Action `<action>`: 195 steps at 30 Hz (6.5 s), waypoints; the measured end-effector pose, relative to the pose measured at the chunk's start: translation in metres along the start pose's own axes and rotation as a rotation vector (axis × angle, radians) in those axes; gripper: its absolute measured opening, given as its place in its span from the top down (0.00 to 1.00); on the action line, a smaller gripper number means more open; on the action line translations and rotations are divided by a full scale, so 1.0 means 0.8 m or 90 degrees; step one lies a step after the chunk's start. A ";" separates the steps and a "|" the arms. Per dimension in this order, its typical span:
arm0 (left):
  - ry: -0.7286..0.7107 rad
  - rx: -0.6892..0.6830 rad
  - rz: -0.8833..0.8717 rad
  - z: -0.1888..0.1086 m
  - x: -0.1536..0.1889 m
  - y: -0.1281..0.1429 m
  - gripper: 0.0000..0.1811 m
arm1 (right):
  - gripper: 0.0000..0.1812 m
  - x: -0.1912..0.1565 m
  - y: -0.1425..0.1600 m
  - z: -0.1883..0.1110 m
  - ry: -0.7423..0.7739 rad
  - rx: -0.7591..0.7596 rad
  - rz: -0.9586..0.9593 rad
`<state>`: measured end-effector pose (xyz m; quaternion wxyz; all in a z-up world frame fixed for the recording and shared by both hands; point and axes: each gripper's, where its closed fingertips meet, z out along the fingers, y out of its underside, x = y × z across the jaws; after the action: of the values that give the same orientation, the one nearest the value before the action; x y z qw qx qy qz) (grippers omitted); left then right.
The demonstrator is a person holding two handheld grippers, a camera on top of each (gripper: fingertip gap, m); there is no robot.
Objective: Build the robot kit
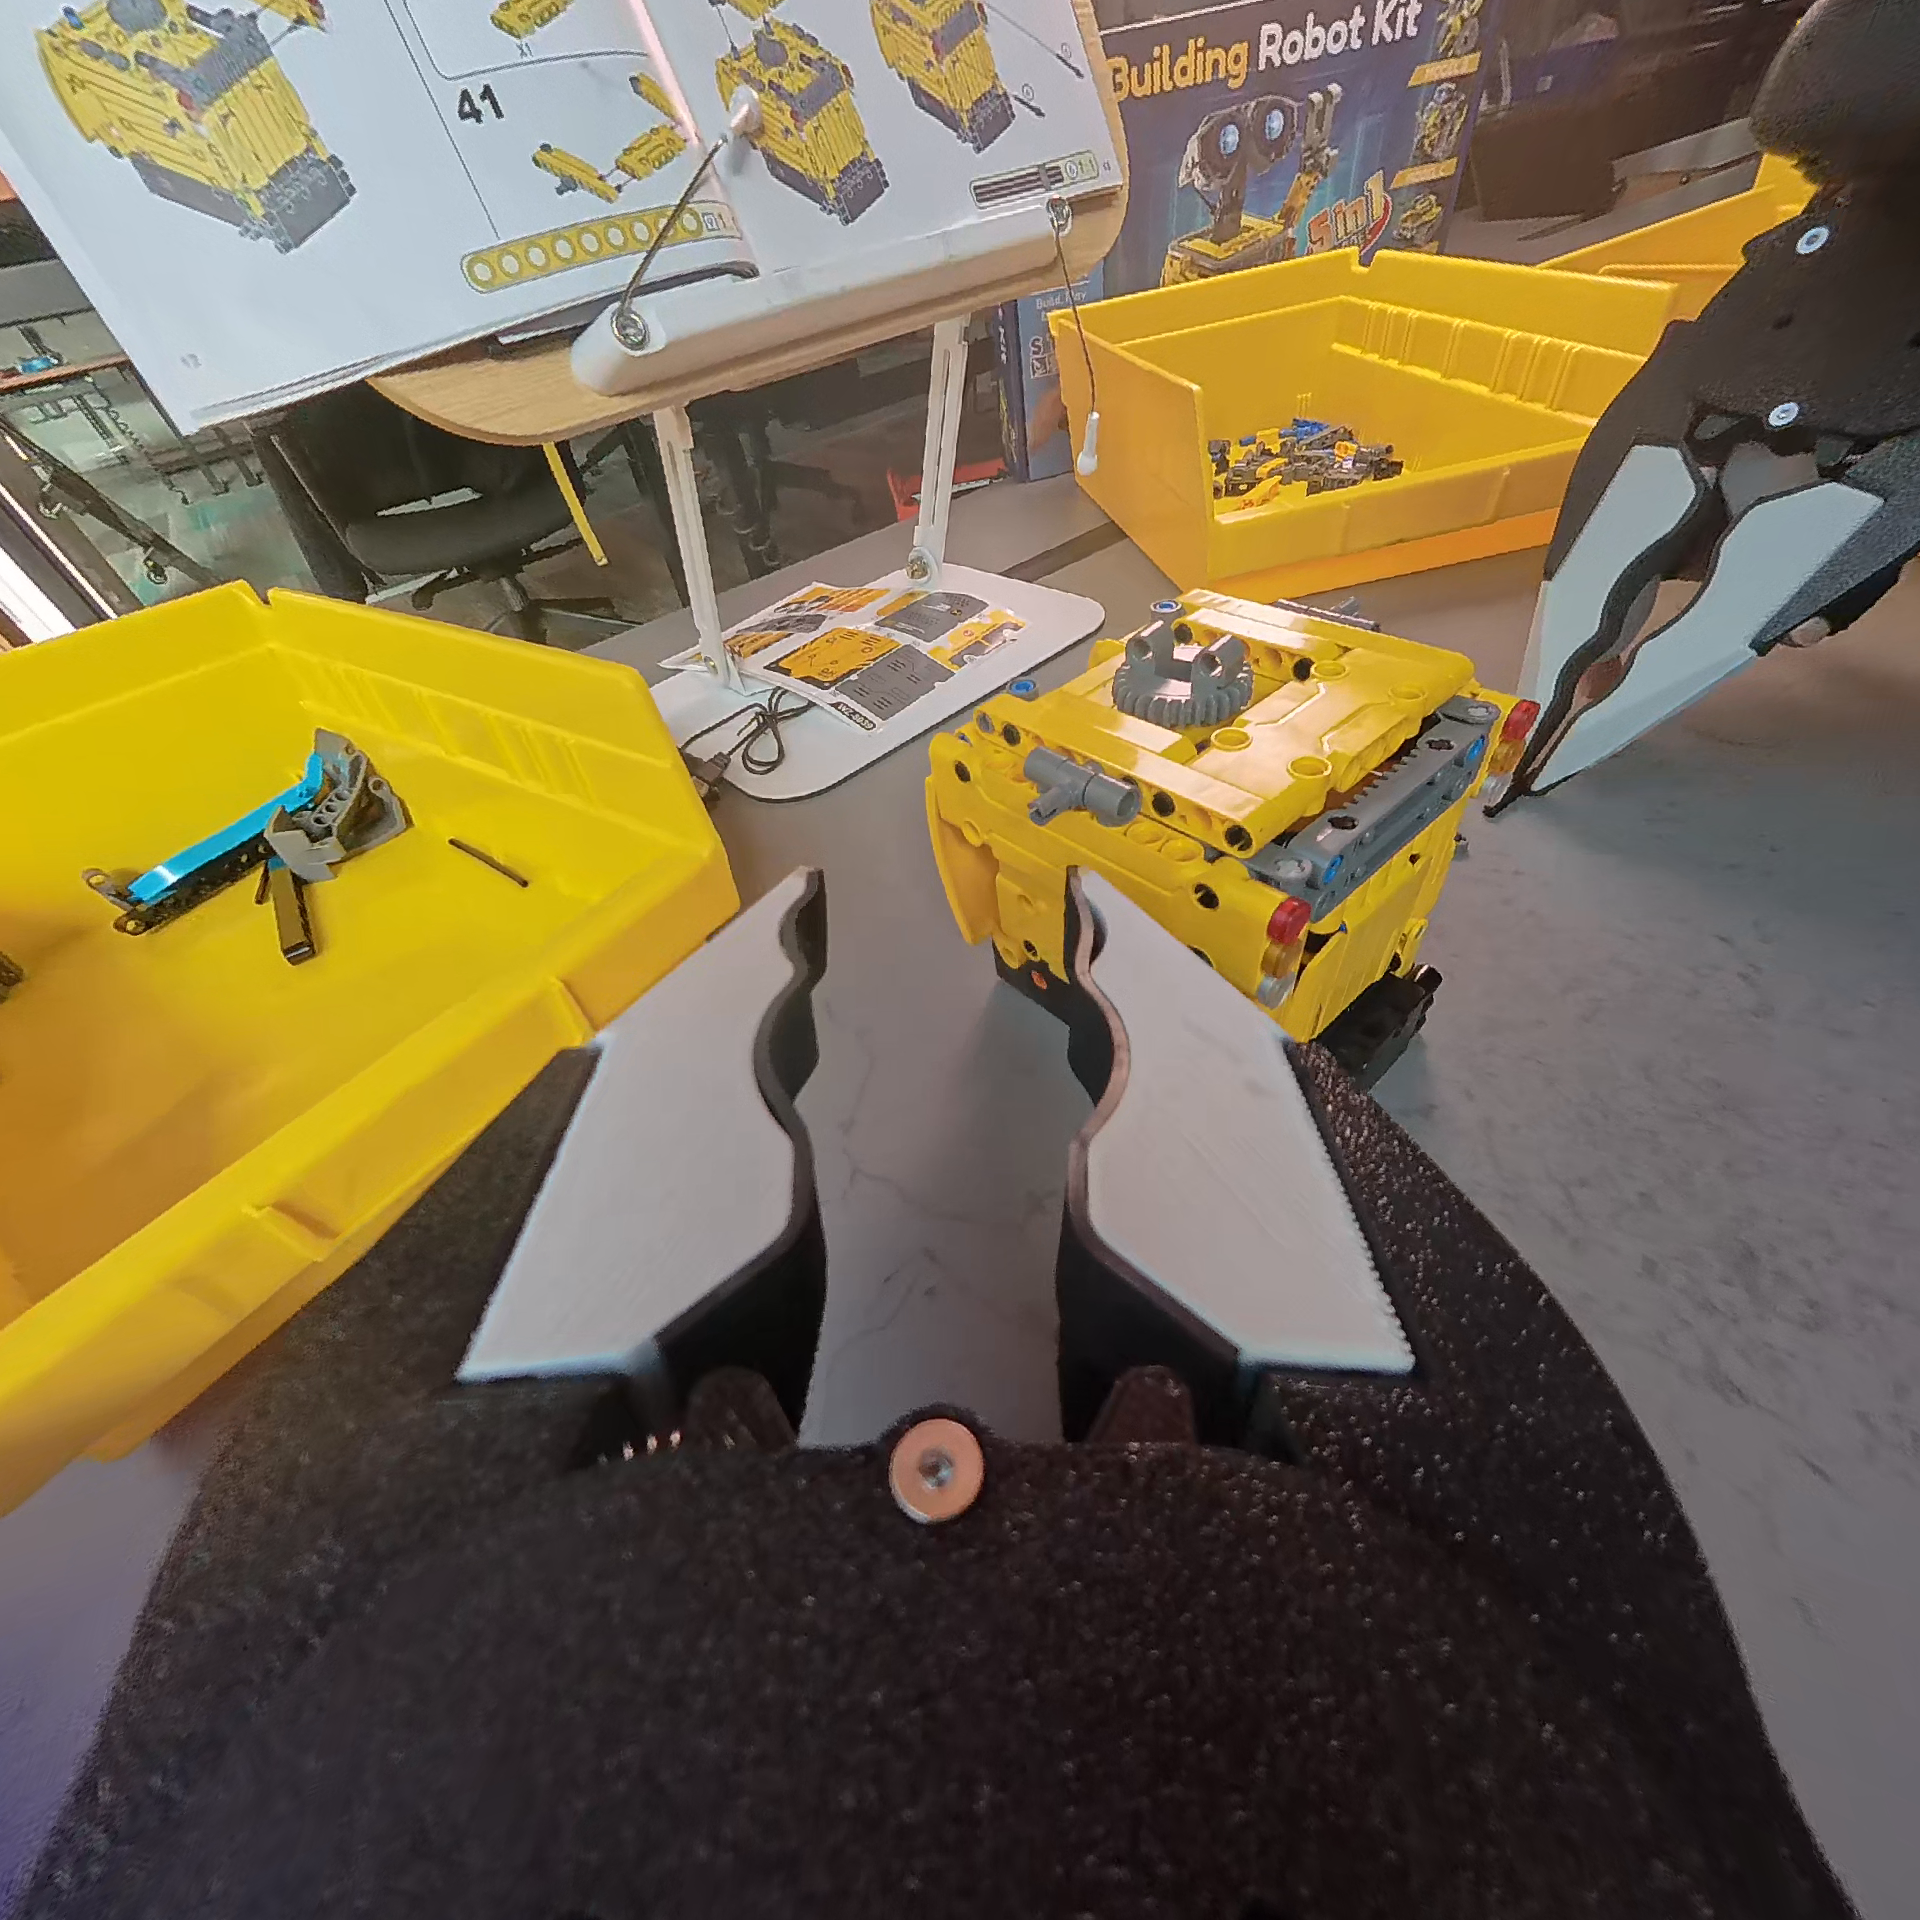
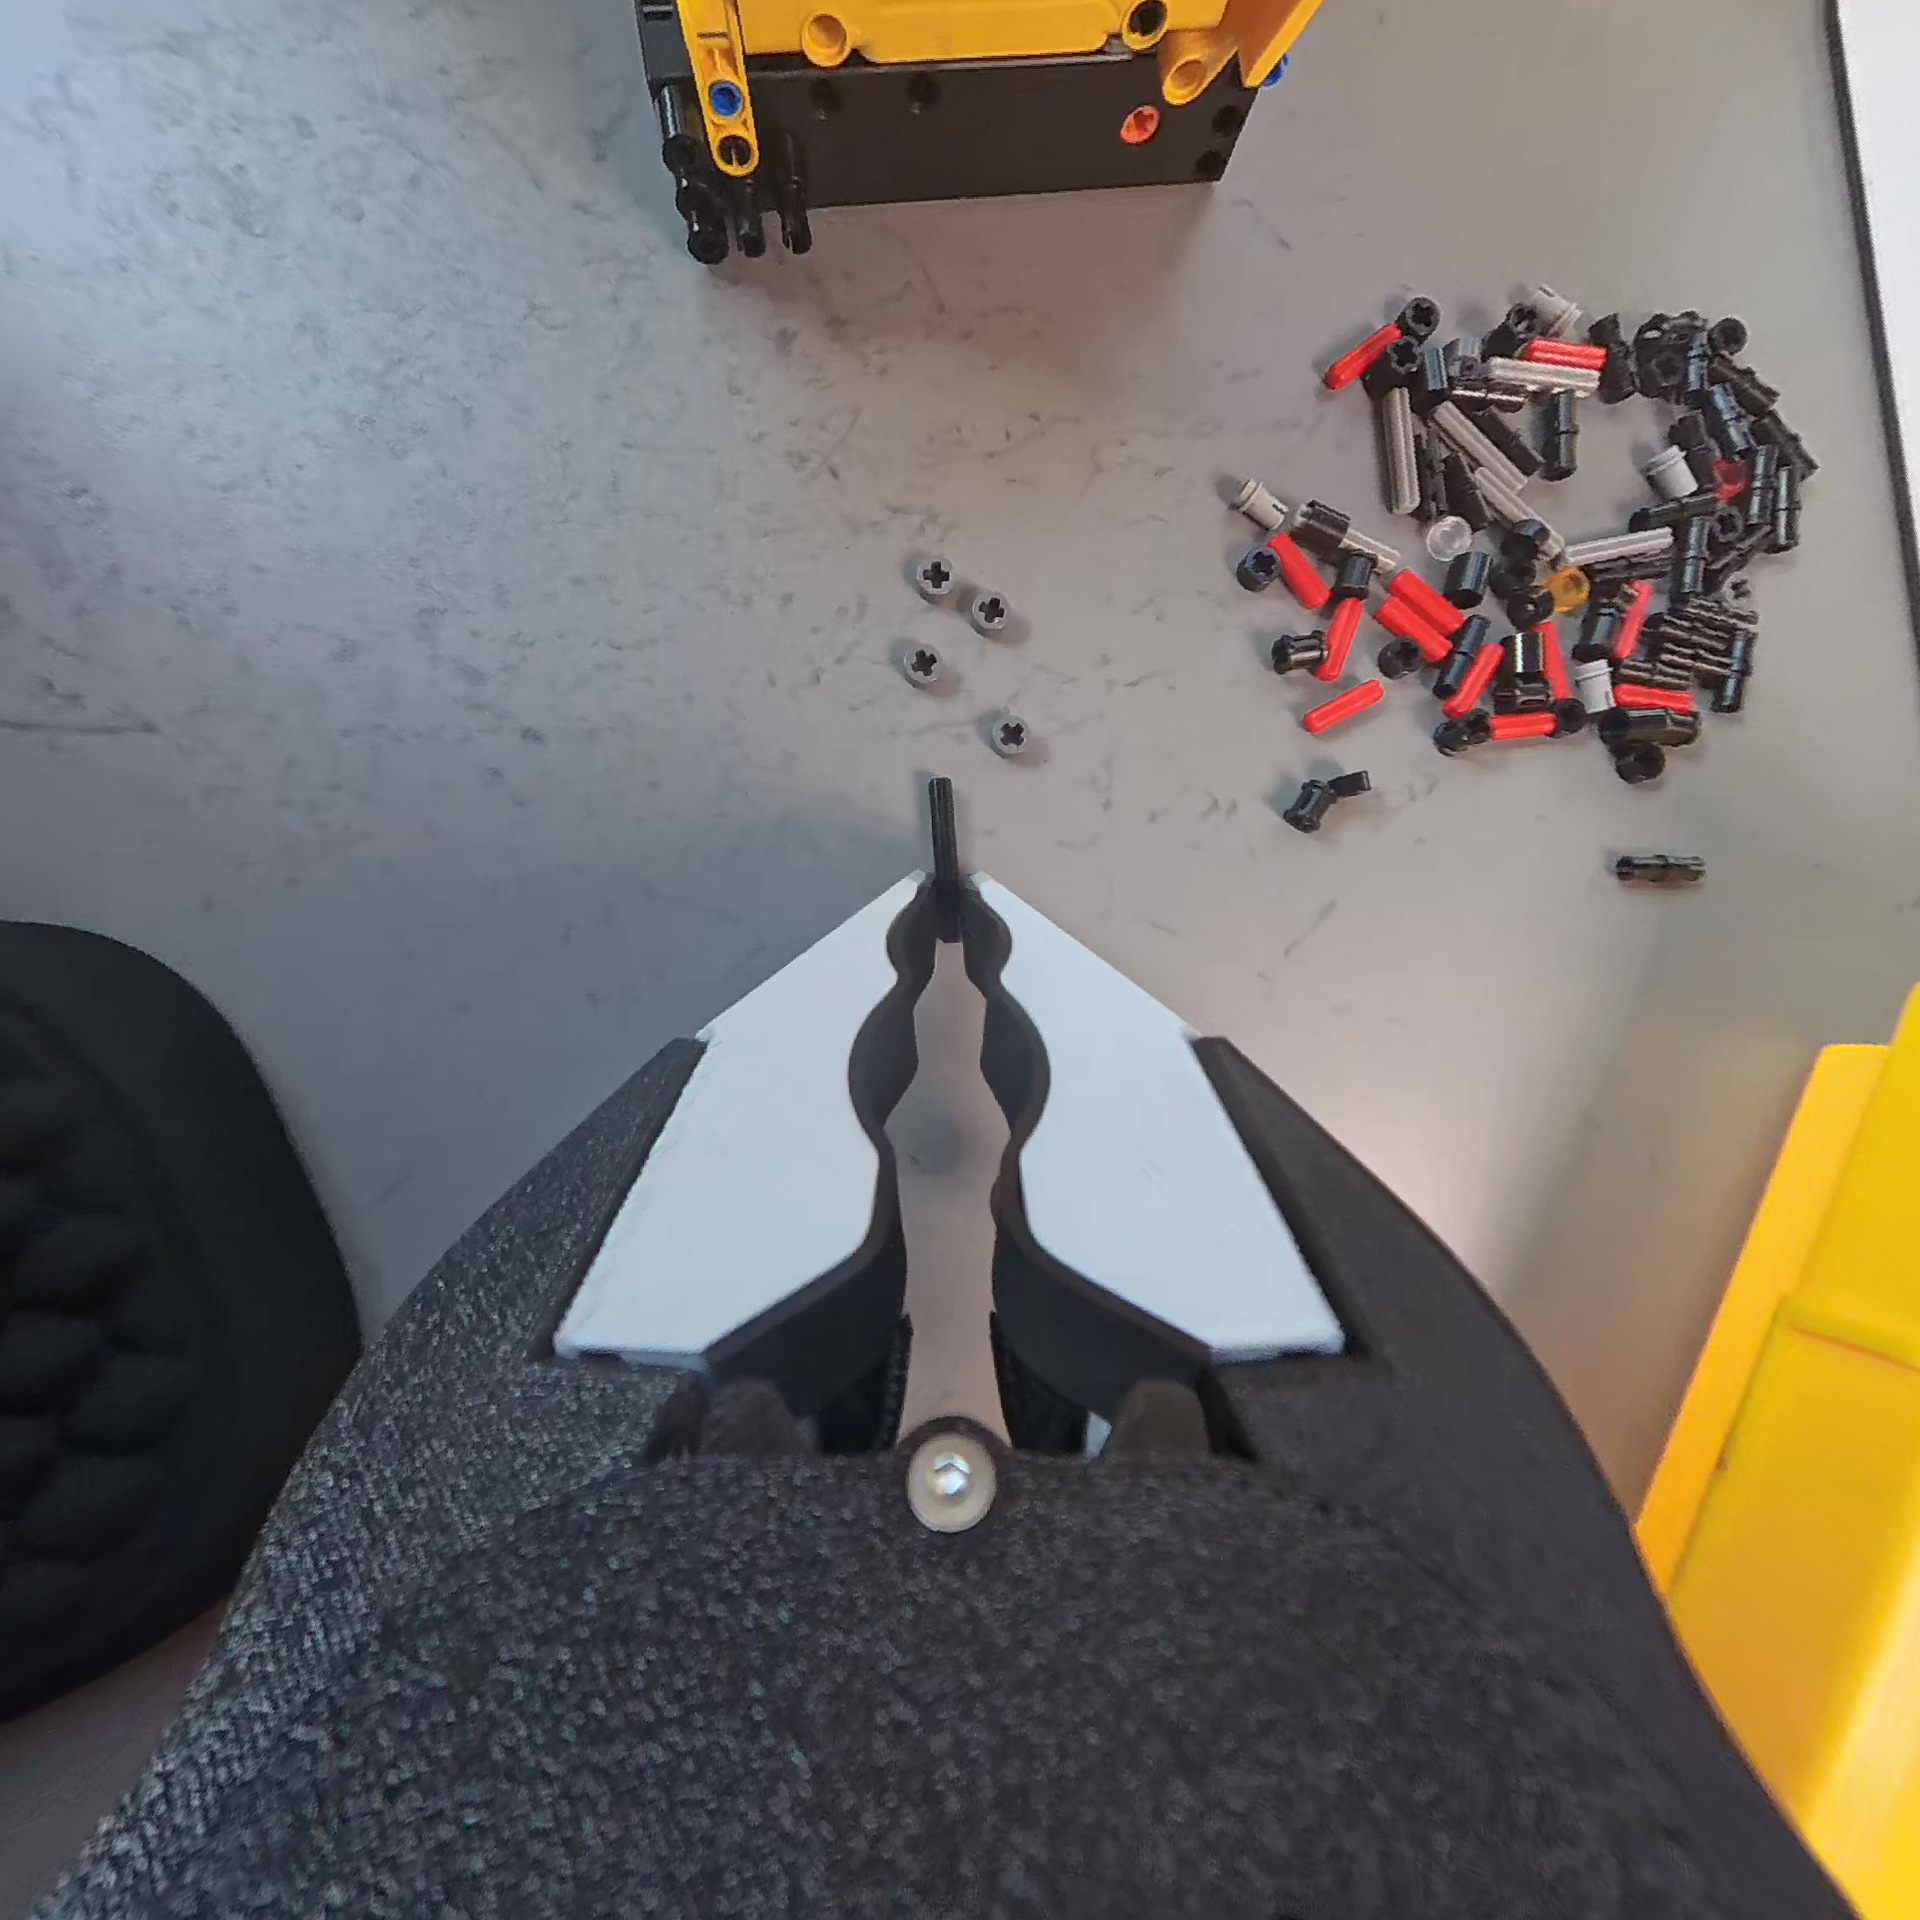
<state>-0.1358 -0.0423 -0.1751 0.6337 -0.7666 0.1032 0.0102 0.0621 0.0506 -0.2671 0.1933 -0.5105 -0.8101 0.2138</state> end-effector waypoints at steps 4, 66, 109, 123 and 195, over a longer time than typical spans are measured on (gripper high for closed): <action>0.002 0.003 -0.006 -0.001 0.000 -0.001 0.75 | 0.98 0.024 -0.002 -0.012 0.059 0.000 -0.033; 0.014 0.019 -0.069 -0.016 -0.006 -0.016 0.75 | 0.98 0.046 -0.054 -0.060 0.201 0.050 0.077; 0.004 -0.027 -0.084 -0.002 -0.008 0.014 0.75 | 0.80 0.020 -0.022 -0.018 0.190 0.224 0.136; -0.001 -0.011 -0.088 -0.004 -0.010 0.008 0.74 | 0.63 0.067 -0.045 -0.078 0.354 0.408 0.196; 0.005 -0.005 -0.068 -0.004 -0.006 0.004 0.74 | 0.88 -0.006 0.005 -0.007 0.112 0.105 0.163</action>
<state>-0.1412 -0.0456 -0.1768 0.6299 -0.7736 0.0644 -0.0264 0.0698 0.0489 -0.2651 0.2762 -0.6087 -0.6981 0.2568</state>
